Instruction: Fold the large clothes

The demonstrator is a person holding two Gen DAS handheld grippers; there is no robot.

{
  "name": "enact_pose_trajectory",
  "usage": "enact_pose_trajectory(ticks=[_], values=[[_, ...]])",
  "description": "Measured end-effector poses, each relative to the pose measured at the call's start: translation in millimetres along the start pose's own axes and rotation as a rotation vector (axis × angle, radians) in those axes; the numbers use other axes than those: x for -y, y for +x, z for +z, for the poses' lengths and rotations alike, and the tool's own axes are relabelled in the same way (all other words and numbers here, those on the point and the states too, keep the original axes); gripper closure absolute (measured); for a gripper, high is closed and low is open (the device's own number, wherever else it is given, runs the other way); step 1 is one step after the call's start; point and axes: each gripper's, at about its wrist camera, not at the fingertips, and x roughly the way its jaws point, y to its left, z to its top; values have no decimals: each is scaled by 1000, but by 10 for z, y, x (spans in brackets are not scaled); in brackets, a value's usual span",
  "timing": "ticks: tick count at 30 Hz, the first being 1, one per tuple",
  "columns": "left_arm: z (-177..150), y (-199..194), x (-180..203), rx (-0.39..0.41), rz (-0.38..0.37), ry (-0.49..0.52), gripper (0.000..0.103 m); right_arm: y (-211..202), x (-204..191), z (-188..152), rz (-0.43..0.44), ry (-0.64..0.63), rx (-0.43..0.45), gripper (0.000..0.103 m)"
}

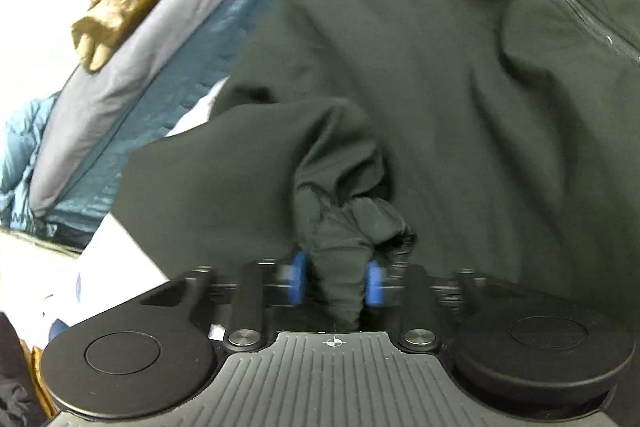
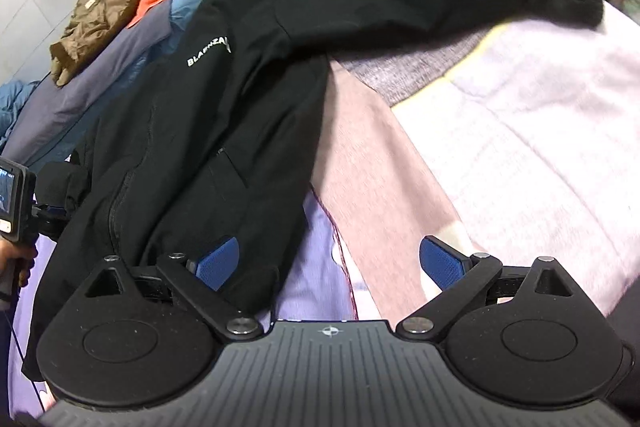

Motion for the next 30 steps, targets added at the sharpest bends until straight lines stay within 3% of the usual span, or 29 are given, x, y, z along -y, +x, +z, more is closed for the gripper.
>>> enact_pose_trajectory(ticks=[2, 4, 7, 8, 11, 13, 15, 16, 18, 20, 22, 24, 30], values=[[-74, -88, -265, 22, -1, -77, 30, 42, 15, -7, -2, 15, -7, 11], [-172, -180, -591, 37, 45, -165, 32, 81, 46, -14, 6, 34, -16, 15], [-373, -274, -1229, 10, 90, -373, 46, 160, 60, -10, 21, 60, -38, 19], [-450, -294, -1444, -1, 107, -442, 55, 169, 58, -3, 27, 62, -43, 19], [-650, -356, -1886, -14, 202, -500, 56, 216, -8, 50, 39, 36, -52, 19], [-756, -369, -2027, -39, 256, -489, 50, 247, -54, 74, 45, 18, -58, 19], [-867, -400, -2096, -64, 272, -509, 22, 287, -93, 97, 55, 11, -65, 19], [-900, -421, -2101, -58, 265, -517, 19, 301, -114, 101, 58, 10, -70, 19], [-904, -495, -1986, -26, 217, -480, 0, 329, -148, 114, 67, 5, -79, 19], [-931, -574, -1798, -14, 172, -421, 0, 344, -173, 100, 71, 1, -85, 18], [-1045, -794, -1495, 31, 66, -414, 0, 358, -169, 82, 81, 5, -91, 17], [-1112, -897, -1315, 45, -82, -441, 0, 378, -128, 54, 93, 27, -105, 15], [-1389, -1032, -890, -2, -365, -620, 0, 369, -94, 5, 122, 26, -124, 15]])
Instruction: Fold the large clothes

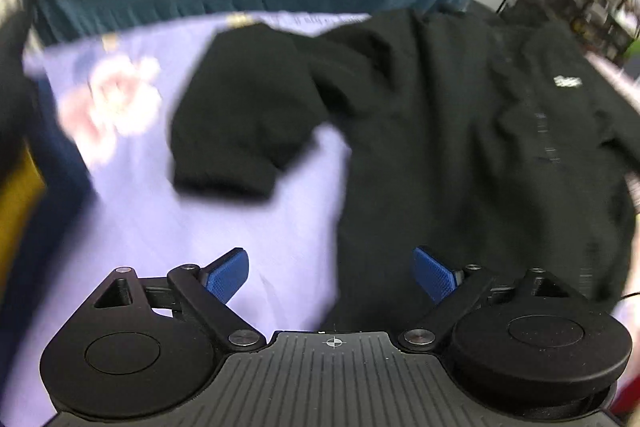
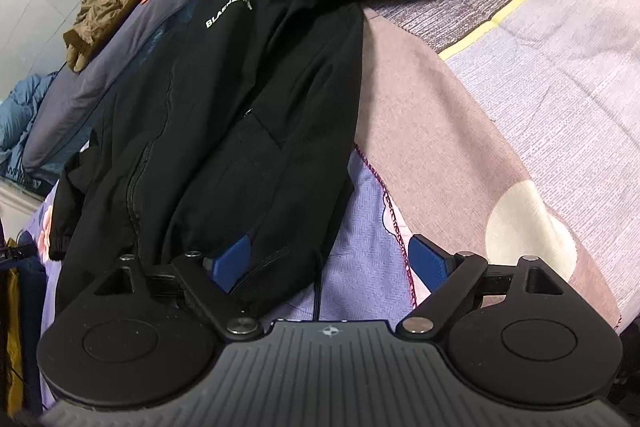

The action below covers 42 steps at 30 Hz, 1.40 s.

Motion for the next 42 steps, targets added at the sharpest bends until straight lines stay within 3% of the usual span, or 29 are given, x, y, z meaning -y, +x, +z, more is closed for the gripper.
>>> enact_pose_trajectory(ticks=[9, 16, 19, 23, 29, 34, 38, 42], values=[[-591, -239, -142, -35, -3, 23, 0, 31, -261, -27, 73, -87, -23, 20], [-735, -188, -140, -73, 4, 63, 0, -164, -514, 46, 64, -232, 89, 22], [-707, -148, -118, -77, -36, 45, 0, -252, -598, 108, 102, -298, 103, 20], [-722, -171, -65, -89, -42, 124, 0, -301, -684, 132, 181, -415, -7, 20], [-847, -293, -124, -128, -85, 190, 0, -507, -338, 85, 97, -489, -145, 20], [-937, -224, -94, -125, -73, 200, 0, -614, -75, 64, 30, -439, -126, 17], [-1034, -101, -8, -118, -48, 233, 0, -437, -125, 12, 123, -322, -124, 11], [-1169, -3, 36, -108, 6, 272, 0, -50, -343, -72, 129, -263, -146, 11]])
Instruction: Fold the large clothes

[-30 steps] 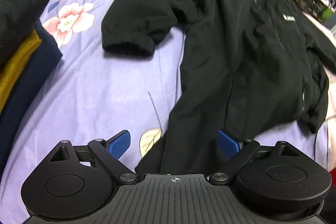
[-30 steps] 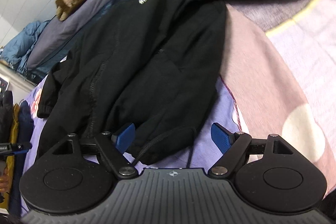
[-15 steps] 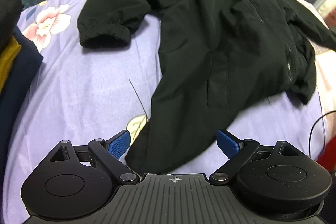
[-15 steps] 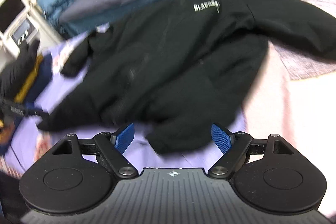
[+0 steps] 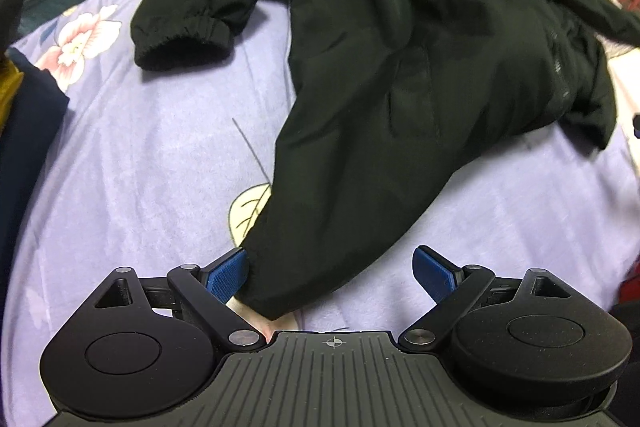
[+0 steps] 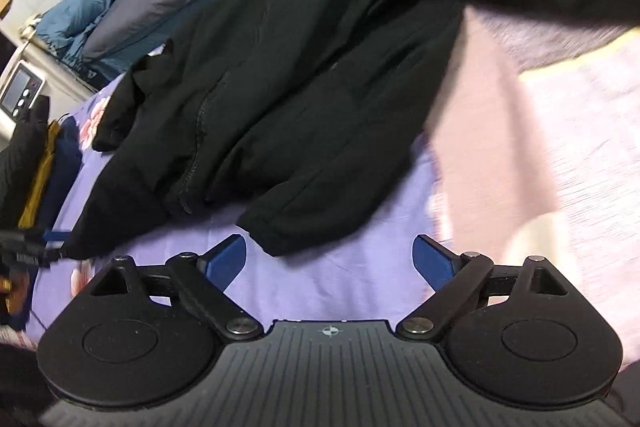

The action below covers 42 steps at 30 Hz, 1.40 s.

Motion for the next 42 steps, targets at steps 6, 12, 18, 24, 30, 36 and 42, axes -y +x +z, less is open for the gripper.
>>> enact_pose_trajectory(ticks=[6, 12, 18, 24, 30, 36, 42], values=[[73, 200, 61, 23, 71, -9, 0, 610, -259, -61, -40, 86, -13, 14], [271, 309, 146, -8, 38, -25, 0, 778, -225, -21, -88, 242, 43, 43], [432, -120, 3, 25, -115, -137, 30, 261, -1, 36, -19, 309, 118, 92], [645, -675, -227, 98, -278, -241, 34, -773, 381, 16, 6, 359, 241, 94], [581, -462, -335, -19, -390, -304, 34, -1428, 703, -52, -80, 399, 339, 95], [189, 114, -178, -182, -275, -296, 5, -1016, 1090, -241, -213, 502, 227, 93], [-69, 199, -135, -200, -218, -279, 0, -527, 1244, -464, -411, 545, 103, 42]])
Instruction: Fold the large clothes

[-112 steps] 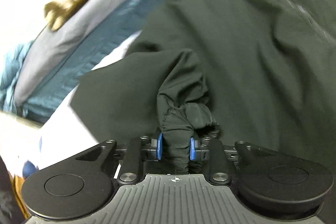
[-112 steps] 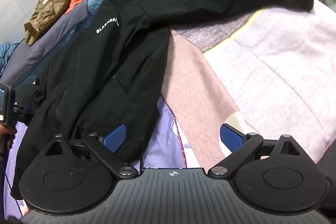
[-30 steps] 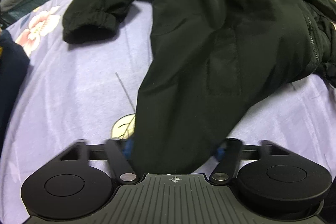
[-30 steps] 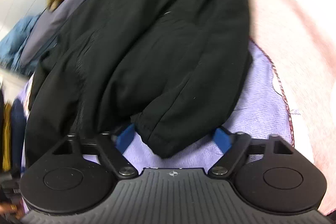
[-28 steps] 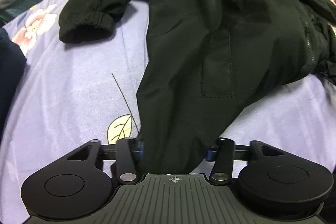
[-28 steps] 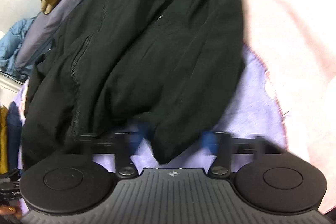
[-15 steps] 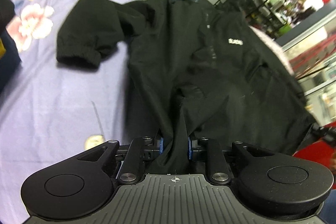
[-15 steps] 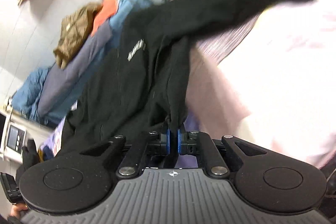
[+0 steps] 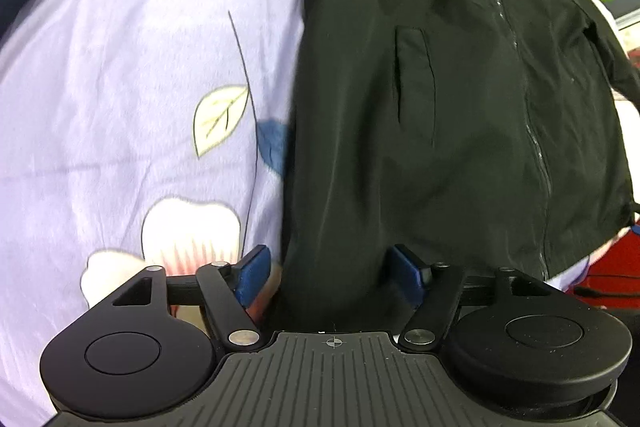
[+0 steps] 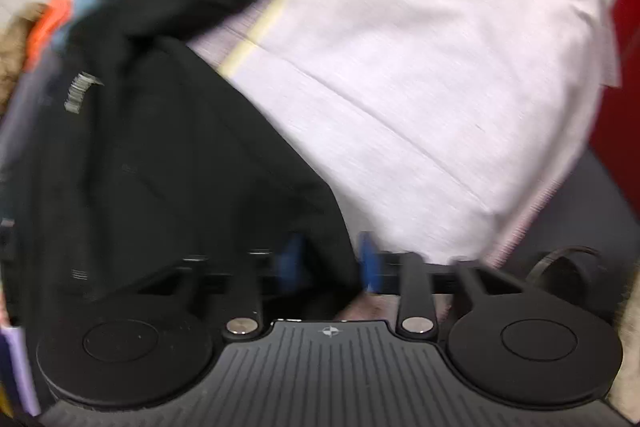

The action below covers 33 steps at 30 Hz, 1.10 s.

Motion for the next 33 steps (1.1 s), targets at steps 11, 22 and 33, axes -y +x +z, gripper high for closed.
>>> enact_pose_trajectory(ticks=[11, 22, 33], values=[[-191, -163, -257, 65, -9, -36, 0, -251, -189, 43, 39, -244, 115, 12], [-357, -32, -132, 90, -80, -57, 12, 210, -242, 3, 67, -263, -7, 89], [-430, 183, 275, -23, -113, 102, 59, -266, 139, 75, -78, -275, 35, 95]])
